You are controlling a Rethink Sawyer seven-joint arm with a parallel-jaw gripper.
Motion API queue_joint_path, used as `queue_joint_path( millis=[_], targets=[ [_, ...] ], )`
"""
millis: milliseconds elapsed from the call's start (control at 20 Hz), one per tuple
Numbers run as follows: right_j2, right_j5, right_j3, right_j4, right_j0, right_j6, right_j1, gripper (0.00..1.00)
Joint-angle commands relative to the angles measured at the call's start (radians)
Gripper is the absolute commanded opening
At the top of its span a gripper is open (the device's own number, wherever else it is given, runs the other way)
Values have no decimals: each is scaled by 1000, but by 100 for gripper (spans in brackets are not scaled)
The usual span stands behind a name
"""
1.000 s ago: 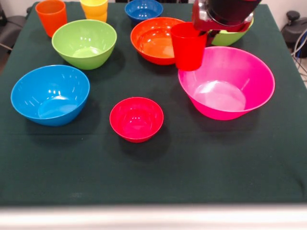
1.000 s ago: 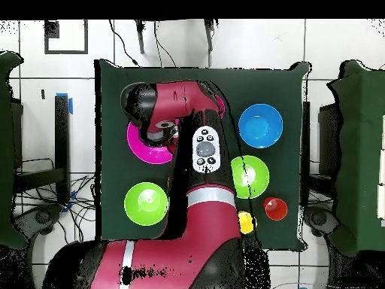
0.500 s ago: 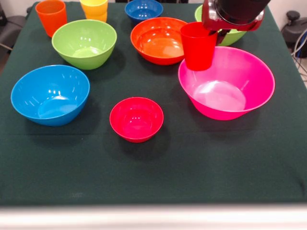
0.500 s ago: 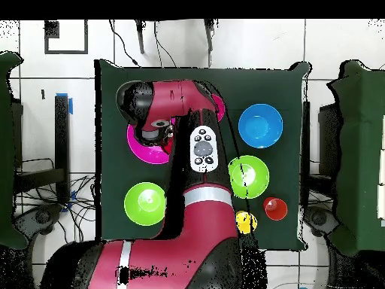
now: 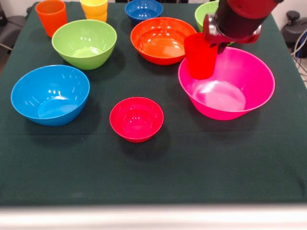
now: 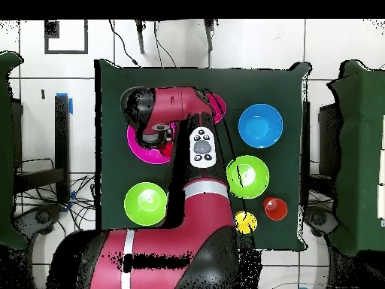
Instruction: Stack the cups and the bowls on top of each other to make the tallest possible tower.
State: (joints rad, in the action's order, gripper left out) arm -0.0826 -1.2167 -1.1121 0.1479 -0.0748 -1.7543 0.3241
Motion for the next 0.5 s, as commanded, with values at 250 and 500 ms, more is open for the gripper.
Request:
queue_joint_path(
  millis=[250, 500],
  targets=[
    [-64, 121, -43, -27, 30, -120, -65, 0],
    [-63, 109, -33, -55, 51, -140, -64, 0]
  ],
)
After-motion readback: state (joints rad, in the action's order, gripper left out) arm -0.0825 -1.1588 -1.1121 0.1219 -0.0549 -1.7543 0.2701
